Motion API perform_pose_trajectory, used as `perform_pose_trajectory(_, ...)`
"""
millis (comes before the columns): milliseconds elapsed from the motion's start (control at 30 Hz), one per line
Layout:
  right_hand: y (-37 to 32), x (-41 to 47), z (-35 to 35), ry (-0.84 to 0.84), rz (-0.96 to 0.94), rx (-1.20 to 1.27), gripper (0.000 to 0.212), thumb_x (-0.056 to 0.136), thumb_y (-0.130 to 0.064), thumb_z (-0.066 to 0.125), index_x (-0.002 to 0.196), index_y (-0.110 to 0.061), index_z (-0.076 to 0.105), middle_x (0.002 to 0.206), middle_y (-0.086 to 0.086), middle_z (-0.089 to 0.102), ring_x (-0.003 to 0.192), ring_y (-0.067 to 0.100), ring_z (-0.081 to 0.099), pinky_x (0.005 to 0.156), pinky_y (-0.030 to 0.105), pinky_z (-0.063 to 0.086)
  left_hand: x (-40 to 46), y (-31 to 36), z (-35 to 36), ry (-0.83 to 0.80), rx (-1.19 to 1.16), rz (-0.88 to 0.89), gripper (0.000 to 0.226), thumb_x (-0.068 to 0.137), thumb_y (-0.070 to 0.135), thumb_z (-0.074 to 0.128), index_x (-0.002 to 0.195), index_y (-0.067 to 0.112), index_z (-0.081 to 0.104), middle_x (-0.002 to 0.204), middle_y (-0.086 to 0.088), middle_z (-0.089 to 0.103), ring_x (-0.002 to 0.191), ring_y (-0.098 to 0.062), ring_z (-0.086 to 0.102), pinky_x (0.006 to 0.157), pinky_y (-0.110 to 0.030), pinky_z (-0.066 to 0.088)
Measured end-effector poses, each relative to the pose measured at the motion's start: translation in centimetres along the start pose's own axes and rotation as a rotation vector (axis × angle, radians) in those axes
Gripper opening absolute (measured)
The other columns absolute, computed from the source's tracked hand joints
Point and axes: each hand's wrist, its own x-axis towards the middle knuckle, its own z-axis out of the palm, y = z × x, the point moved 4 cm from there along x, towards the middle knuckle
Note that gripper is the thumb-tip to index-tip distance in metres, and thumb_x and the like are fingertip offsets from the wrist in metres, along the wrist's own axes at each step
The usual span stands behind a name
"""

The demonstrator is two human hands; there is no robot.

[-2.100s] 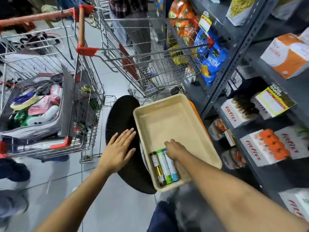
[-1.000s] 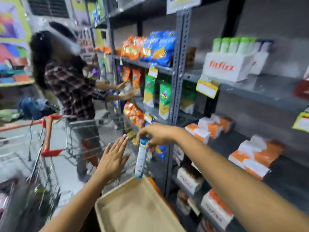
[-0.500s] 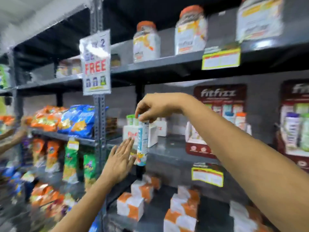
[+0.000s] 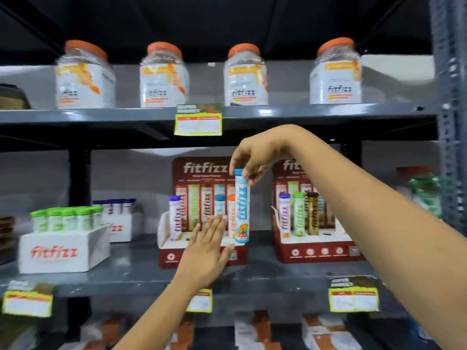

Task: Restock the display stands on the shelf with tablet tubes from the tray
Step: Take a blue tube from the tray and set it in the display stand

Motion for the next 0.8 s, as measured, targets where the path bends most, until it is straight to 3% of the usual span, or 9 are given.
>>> perform_pose_trajectory(200,7.4,-2.7,-2.3,0.063,0.154,0.046,0.013,0.091,-0.005,0.058,0.103,-0.004,0.064,0.094,0.007,0.063,0.095,0.023,0.063,0.070,0.028,0.059,1.5,7.4,5.3,-0.059,-0.096,0.072,0.069,0.093,0.058,0.017,0.145,0.026,-0.015,0.151,0.012,-0.023,0.137,-0.003,-0.023,0.116,-0.029,-0.008)
perform_pose_trajectory(267,9.6,-3.5,-3.0,0.095,0.199,0.022,0.007,0.093,-0.008,0.057,0.095,-0.007,0.063,0.093,0.005,0.063,0.090,0.019,0.062,0.064,0.024,0.059,1.8,9.3,7.0,-0.108,-0.102,0.077,0.069,0.093,0.058,0.017,0.147,0.023,-0.011,0.153,0.010,-0.020,0.138,-0.003,-0.021,0.116,-0.027,-0.007)
perform_pose_trajectory(367,12.1,-3.9,-3.5,0.129,0.277,-0.037,0.010,0.094,-0.011,0.055,0.099,-0.007,0.063,0.105,0.008,0.063,0.086,0.013,0.061,0.056,0.019,0.056,2.4,10.3,8.6,-0.239,-0.116,0.019,0.068,0.096,0.051,0.023,0.149,0.017,-0.001,0.159,0.002,-0.007,0.145,-0.012,-0.003,0.118,-0.031,0.001)
perform_pose_trajectory(467,15.1,-3.8,-4.0,0.177,0.353,-0.139,0.017,0.093,-0.013,0.058,0.105,-0.005,0.066,0.103,0.004,0.063,0.085,0.013,0.061,0.061,0.021,0.053,3.5,10.5,9.8,-0.475,-0.110,-0.112,0.065,0.097,0.047,0.024,0.149,0.011,0.006,0.160,-0.006,0.004,0.145,-0.020,0.008,0.119,-0.038,0.010)
perform_pose_trajectory(567,17.6,-3.6,-4.2,0.206,0.407,-0.236,0.005,0.092,-0.014,0.059,0.092,-0.011,0.063,0.094,0.000,0.063,0.083,0.014,0.061,0.065,0.024,0.053,3.8,10.5,10.5,-0.636,-0.072,-0.193,0.072,0.094,0.058,0.018,0.148,0.010,0.013,0.159,-0.009,0.012,0.144,-0.024,0.014,0.118,-0.040,0.014)
perform_pose_trajectory(667,19.6,-3.5,-4.2,0.244,0.443,-0.357,0.008,0.091,-0.018,0.061,0.093,-0.012,0.066,0.098,0.003,0.068,0.081,0.016,0.065,0.070,0.029,0.053,3.5,10.5,10.7,-0.651,-0.046,-0.213,0.090,0.085,0.074,0.014,0.148,0.011,0.013,0.159,-0.008,0.014,0.144,-0.023,0.015,0.118,-0.040,0.015)
perform_pose_trajectory(800,22.1,-3.1,-3.4,0.315,0.437,-0.429,0.027,0.091,-0.016,0.058,0.113,-0.005,0.067,0.117,0.013,0.069,0.107,0.030,0.064,0.094,0.042,0.052,3.5,10.6,10.6,-0.638,-0.024,-0.214,0.097,0.081,0.079,0.013,0.148,0.010,0.014,0.158,-0.009,0.016,0.144,-0.022,0.016,0.118,-0.038,0.015)
